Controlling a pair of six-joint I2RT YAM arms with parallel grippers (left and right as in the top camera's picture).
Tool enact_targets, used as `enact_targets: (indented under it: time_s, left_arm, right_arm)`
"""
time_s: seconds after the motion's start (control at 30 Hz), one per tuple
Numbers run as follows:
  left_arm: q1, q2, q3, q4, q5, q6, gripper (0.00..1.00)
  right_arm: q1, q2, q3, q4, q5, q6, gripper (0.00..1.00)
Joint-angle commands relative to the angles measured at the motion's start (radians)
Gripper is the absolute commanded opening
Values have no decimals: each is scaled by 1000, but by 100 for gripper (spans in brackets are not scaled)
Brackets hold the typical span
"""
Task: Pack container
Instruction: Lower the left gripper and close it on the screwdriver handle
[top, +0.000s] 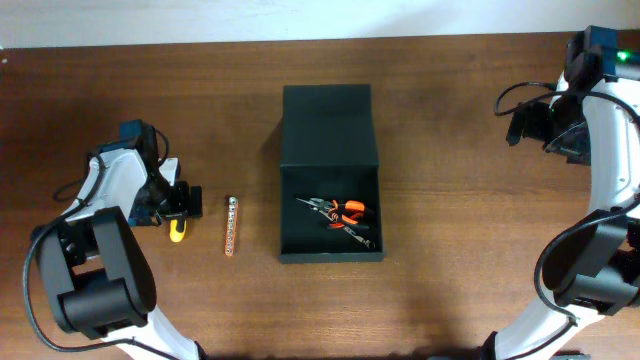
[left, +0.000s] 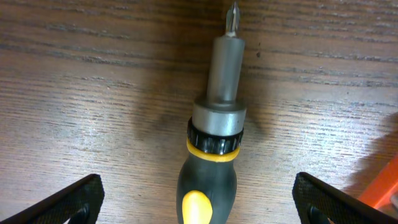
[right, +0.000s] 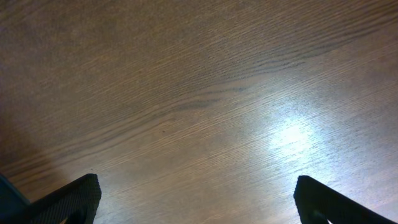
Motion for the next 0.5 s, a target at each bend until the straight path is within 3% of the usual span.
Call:
enact_targets:
  time_s: [0.0,0.47]
  left_arm:
    - [-3,10,-8,8,3,-10,99]
    - [-3,11,-8,48,3,-9,99]
  right_arm:
    - [2,-10,-2,0,-5,11,99]
    - [2,-10,-2,0,-5,11,99]
